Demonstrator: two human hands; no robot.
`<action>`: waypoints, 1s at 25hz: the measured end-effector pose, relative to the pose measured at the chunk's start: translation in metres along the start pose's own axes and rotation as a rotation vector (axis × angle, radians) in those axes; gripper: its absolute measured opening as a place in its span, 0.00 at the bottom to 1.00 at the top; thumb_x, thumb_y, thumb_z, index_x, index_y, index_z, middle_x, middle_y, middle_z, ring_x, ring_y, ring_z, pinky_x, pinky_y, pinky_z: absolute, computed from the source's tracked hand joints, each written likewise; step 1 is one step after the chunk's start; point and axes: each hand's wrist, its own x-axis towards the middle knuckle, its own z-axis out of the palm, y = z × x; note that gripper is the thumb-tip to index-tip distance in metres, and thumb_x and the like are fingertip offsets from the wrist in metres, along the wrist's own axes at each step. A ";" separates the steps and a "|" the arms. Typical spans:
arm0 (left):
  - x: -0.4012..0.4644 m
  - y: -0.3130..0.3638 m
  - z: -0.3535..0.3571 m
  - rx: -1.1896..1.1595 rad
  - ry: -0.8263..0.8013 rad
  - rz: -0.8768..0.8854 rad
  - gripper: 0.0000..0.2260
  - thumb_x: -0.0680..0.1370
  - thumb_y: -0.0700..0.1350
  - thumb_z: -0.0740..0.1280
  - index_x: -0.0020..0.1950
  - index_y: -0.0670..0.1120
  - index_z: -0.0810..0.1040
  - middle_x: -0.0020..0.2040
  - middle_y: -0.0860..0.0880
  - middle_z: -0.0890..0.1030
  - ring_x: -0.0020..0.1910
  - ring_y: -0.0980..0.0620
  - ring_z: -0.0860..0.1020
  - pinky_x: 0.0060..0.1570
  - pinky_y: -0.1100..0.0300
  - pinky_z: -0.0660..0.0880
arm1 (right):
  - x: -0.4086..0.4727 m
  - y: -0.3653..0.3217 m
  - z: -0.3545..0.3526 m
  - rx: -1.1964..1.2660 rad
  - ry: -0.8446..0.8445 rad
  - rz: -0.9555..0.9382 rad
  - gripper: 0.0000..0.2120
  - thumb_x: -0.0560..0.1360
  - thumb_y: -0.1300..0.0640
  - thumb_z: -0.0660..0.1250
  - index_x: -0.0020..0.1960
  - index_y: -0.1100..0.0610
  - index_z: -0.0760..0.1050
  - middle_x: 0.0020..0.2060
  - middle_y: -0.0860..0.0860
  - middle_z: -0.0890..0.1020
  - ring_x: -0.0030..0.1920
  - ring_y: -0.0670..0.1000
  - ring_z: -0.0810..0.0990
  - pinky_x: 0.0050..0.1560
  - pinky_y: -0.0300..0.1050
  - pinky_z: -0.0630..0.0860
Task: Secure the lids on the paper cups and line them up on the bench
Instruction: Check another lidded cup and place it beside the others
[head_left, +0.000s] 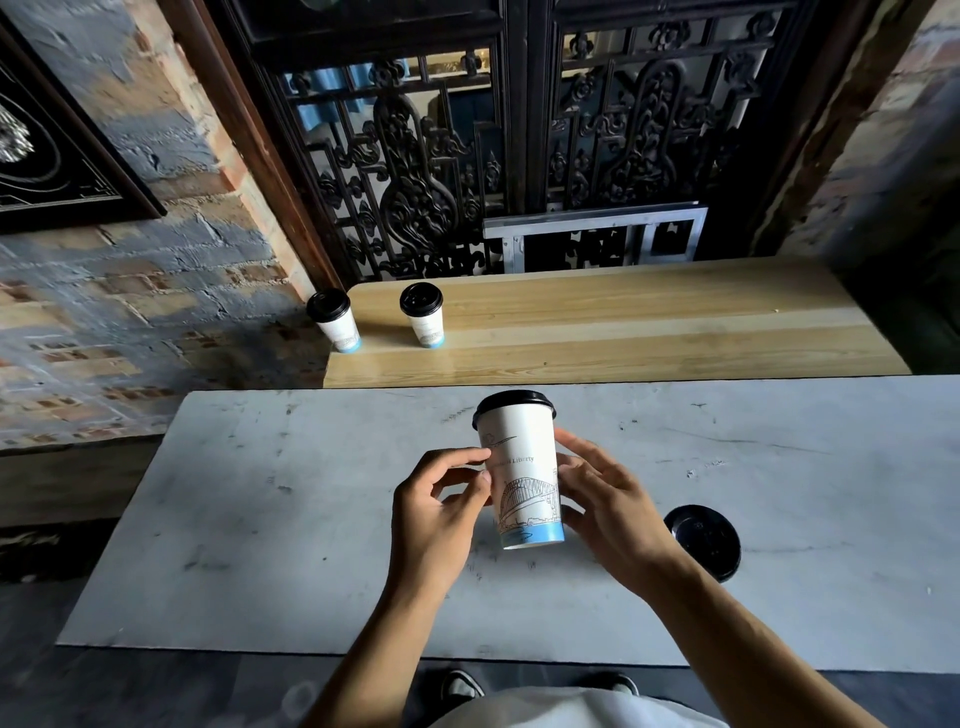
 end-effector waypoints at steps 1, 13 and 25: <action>0.000 0.000 0.000 0.007 -0.006 0.021 0.13 0.76 0.30 0.71 0.49 0.48 0.87 0.50 0.48 0.85 0.46 0.51 0.84 0.46 0.57 0.84 | 0.001 0.001 -0.002 0.018 0.003 0.003 0.17 0.82 0.66 0.62 0.69 0.56 0.76 0.57 0.60 0.85 0.52 0.56 0.83 0.58 0.56 0.77; -0.001 0.001 0.008 -0.032 0.012 -0.077 0.08 0.77 0.35 0.72 0.48 0.48 0.86 0.48 0.47 0.87 0.47 0.49 0.85 0.45 0.61 0.82 | 0.008 0.001 -0.005 0.089 -0.015 0.002 0.18 0.79 0.65 0.66 0.68 0.56 0.78 0.57 0.61 0.79 0.54 0.55 0.81 0.51 0.52 0.81; 0.003 -0.003 0.005 0.074 0.010 0.039 0.17 0.75 0.25 0.67 0.51 0.45 0.86 0.52 0.47 0.83 0.49 0.51 0.84 0.48 0.50 0.86 | 0.015 0.013 -0.010 0.174 -0.053 -0.021 0.31 0.71 0.65 0.72 0.73 0.66 0.70 0.68 0.65 0.79 0.65 0.63 0.79 0.66 0.56 0.74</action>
